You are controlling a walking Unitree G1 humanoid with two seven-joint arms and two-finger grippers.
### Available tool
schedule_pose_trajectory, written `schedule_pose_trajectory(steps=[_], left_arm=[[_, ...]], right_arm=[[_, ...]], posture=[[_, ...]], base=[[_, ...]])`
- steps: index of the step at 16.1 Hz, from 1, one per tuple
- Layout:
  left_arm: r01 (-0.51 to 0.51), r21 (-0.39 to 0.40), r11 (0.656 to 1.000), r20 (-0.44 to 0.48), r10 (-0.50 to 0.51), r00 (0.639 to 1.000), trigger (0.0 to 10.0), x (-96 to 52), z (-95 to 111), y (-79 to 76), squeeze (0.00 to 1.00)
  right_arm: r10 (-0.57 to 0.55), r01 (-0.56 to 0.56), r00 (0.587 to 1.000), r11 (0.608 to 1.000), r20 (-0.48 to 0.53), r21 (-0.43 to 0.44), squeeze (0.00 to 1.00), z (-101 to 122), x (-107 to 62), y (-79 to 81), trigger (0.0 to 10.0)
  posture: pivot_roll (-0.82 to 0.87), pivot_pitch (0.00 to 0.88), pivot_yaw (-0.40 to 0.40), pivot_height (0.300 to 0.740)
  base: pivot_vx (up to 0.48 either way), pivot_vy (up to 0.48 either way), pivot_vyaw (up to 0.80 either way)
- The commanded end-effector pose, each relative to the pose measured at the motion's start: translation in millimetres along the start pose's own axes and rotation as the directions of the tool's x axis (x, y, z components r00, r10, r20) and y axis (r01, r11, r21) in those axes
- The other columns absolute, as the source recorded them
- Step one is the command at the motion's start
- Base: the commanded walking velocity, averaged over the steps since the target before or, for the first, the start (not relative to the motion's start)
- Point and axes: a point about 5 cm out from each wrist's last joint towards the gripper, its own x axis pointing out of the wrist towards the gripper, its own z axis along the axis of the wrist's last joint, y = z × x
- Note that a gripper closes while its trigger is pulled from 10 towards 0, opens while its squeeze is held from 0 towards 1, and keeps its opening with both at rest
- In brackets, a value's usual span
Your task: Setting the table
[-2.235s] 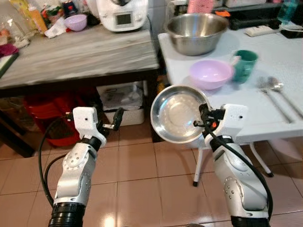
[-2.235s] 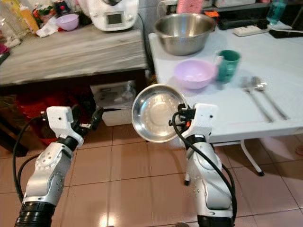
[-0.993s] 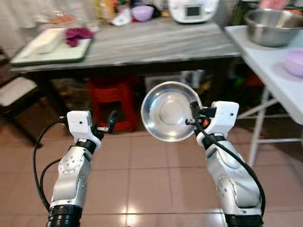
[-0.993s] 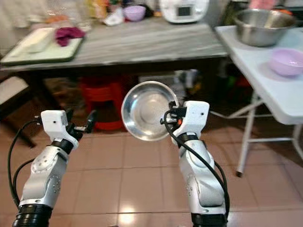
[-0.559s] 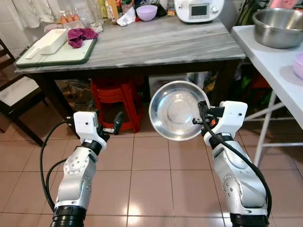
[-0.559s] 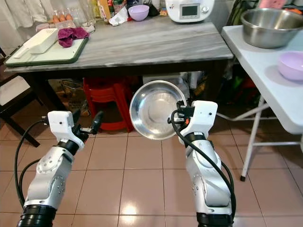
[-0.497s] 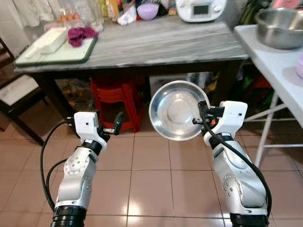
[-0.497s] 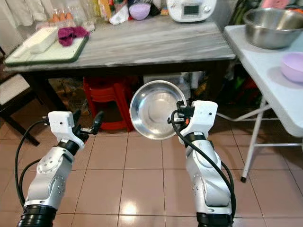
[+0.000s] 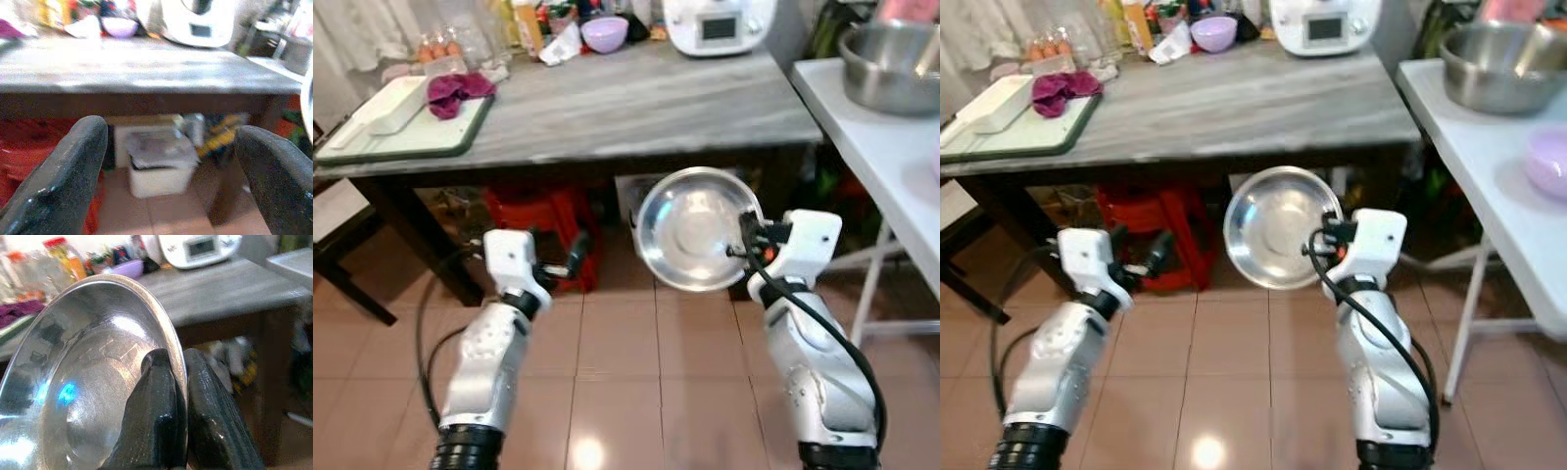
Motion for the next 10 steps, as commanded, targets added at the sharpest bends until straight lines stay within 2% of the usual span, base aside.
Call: schedule_pose_trajectory(steps=[1, 10], left_arm=[[-0.040, 0.014, 0.999, -0.009, 0.040, 0.999, 10.0, -5.4, 0.8, 12.7, 0.00], [-0.038, 0.016, 0.999, -0.010, 0.038, 0.999, 10.0, -4.8, 1.8, 13.0, 0.00]], right_arm=[[0.052, -0.052, 0.999, 0.999, 0.010, 0.015, 0.00, 1.5, 0.9, 14.8, 10.0], [0.050, -0.050, 0.999, 0.999, 0.019, 0.008, 0.00, 2.3, 0.8, 14.7, 10.0]], posture=[[-0.14, 0.083, 0.089, 0.740], [-0.14, 0.084, 0.094, 0.740]], base=[[0.480, 0.000, 0.00], [0.464, 0.000, 0.00]])
